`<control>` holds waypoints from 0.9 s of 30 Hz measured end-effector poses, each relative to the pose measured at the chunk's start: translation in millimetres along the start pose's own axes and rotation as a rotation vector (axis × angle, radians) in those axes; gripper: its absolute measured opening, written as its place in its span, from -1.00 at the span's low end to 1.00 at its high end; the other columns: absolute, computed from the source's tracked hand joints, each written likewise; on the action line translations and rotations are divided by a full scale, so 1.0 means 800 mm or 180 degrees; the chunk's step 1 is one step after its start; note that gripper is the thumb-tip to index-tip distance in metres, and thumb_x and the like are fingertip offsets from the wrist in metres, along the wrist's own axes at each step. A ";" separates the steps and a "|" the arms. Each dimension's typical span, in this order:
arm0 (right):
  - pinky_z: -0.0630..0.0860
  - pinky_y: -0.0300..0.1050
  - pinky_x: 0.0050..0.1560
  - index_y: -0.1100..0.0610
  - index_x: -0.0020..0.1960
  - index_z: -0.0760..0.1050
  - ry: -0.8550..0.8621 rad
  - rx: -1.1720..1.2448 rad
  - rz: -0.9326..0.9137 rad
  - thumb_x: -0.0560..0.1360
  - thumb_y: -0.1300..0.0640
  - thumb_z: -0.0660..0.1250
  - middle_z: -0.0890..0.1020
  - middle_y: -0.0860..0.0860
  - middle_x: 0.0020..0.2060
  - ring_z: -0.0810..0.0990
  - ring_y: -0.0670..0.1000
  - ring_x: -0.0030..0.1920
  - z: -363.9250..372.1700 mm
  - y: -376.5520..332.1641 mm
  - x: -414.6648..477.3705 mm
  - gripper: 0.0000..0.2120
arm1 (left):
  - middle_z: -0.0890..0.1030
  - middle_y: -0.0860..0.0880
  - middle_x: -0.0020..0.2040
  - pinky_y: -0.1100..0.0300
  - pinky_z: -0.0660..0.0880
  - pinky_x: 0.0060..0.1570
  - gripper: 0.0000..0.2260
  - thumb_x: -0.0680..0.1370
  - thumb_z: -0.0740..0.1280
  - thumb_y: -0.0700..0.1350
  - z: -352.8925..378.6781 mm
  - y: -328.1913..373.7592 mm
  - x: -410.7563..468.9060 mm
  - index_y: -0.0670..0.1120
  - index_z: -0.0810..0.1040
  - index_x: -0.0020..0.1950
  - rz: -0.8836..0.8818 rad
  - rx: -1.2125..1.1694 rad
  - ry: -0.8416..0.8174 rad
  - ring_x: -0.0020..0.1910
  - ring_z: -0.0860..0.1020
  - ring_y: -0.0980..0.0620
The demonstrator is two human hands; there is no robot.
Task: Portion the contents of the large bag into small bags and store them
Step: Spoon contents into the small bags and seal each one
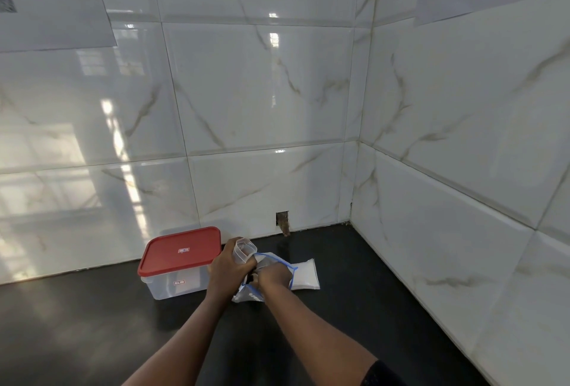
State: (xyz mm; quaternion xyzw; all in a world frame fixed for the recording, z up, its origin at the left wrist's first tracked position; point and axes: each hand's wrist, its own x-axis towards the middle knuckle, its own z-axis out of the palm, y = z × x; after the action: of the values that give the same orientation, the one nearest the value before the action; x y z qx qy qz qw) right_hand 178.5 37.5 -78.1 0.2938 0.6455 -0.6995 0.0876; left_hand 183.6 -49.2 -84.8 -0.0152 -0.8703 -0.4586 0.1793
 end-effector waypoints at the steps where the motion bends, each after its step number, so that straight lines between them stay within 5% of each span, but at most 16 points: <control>1: 0.43 -0.08 0.24 0.28 0.36 0.35 0.0146 -0.0281 -0.0051 0.64 0.22 0.04 0.49 0.20 0.28 0.48 0.14 0.28 -0.002 0.001 -0.007 -0.67 | 0.60 -0.02 0.02 0.15 0.43 -0.01 -0.65 0.42 0.41 -0.17 0.001 0.001 -0.001 -0.09 0.47 0.19 -0.0014 -0.0006 0.0019 -0.03 0.53 0.02; 6: 0.41 -0.17 0.24 0.29 0.33 0.38 0.0432 -0.0591 -0.0248 0.62 0.21 0.11 0.49 0.14 0.28 0.48 0.08 0.29 -0.017 0.010 -0.009 -0.68 | 0.54 0.05 -0.03 0.30 0.33 -0.11 -0.65 0.43 0.41 -0.20 0.002 0.006 -0.007 -0.12 0.47 0.19 0.0078 -0.0061 -0.0050 -0.06 0.48 0.10; 13: 0.49 -0.16 0.21 0.25 0.34 0.38 0.0506 -0.0953 -0.0257 0.58 0.19 0.21 0.49 0.14 0.26 0.52 0.07 0.24 -0.021 0.015 -0.008 -0.65 | 0.58 0.05 0.00 0.11 0.47 0.07 -0.63 0.41 0.44 -0.17 0.004 -0.007 -0.011 -0.05 0.48 0.18 0.0136 -0.0156 -0.0247 0.01 0.55 0.06; 27: 0.49 -0.16 0.12 0.24 0.27 0.40 0.0497 -0.1500 -0.0486 0.61 0.29 0.08 0.46 0.14 0.26 0.53 0.09 0.19 -0.041 0.024 0.002 -0.73 | 0.57 0.06 -0.04 0.23 0.47 0.00 -0.65 0.41 0.45 -0.17 0.011 -0.014 -0.019 -0.07 0.47 0.16 0.0186 -0.0213 -0.0330 -0.03 0.55 0.09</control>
State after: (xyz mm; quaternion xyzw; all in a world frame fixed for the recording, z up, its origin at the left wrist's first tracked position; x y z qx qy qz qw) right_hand 196.7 66.6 -95.5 0.2689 0.8157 -0.5096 0.0504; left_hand 193.4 -46.6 -102.9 -0.0703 -0.8618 -0.4806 0.1466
